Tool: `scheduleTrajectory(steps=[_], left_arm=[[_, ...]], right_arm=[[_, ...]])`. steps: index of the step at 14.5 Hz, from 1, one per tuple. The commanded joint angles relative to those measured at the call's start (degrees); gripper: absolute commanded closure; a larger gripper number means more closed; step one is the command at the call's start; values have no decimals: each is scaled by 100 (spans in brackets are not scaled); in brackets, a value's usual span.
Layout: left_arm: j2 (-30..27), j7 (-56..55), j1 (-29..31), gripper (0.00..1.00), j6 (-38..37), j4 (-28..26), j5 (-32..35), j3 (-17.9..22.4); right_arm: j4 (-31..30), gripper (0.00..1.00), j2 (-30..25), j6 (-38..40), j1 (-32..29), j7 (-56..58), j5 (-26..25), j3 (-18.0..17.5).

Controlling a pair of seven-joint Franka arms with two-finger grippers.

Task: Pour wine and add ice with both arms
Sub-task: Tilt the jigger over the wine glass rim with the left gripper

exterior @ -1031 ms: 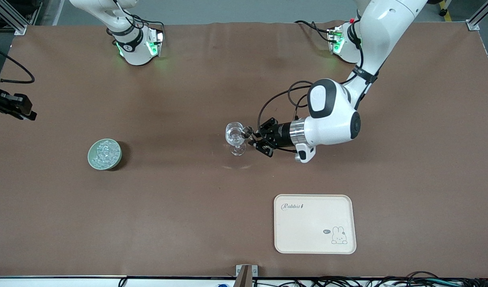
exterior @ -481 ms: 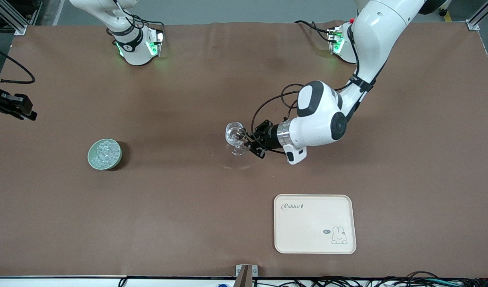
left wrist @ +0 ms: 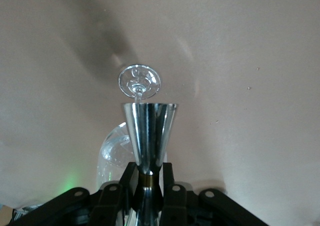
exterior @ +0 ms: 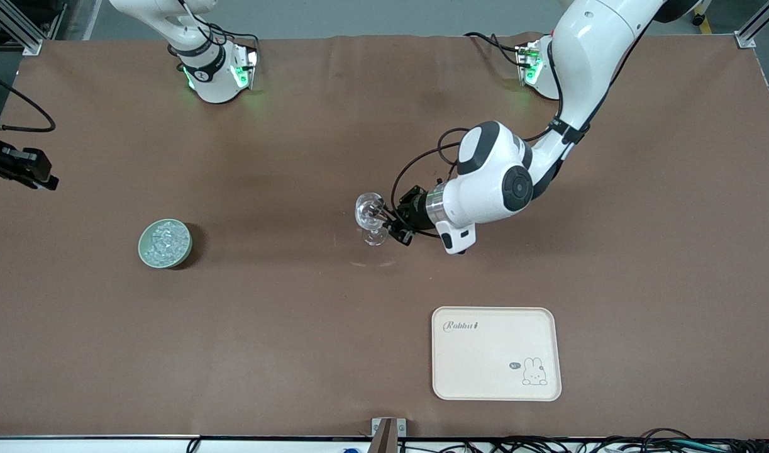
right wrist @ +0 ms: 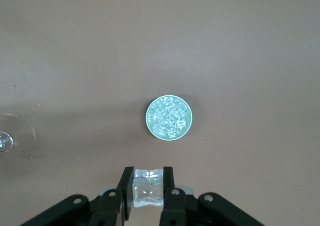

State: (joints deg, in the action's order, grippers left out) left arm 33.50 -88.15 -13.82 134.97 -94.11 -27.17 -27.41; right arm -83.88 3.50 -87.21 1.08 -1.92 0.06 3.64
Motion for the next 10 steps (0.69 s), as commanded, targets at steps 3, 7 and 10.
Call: scheduleTrajectory(steps=[3,7,10], left_arm=[[-10,-229,-15,100,29,95,423,-106],[-10,-580,-94,100,29,121,826,-133],[-10,-686,-103,100,29,121,1082,-159]], right_arm=[[-102,99,-78,-7,-108,61,82,-82],[-111,99,-78,-7,-108,61,73,-82],[-111,99,-78,-7,-108,61,82,-82]])
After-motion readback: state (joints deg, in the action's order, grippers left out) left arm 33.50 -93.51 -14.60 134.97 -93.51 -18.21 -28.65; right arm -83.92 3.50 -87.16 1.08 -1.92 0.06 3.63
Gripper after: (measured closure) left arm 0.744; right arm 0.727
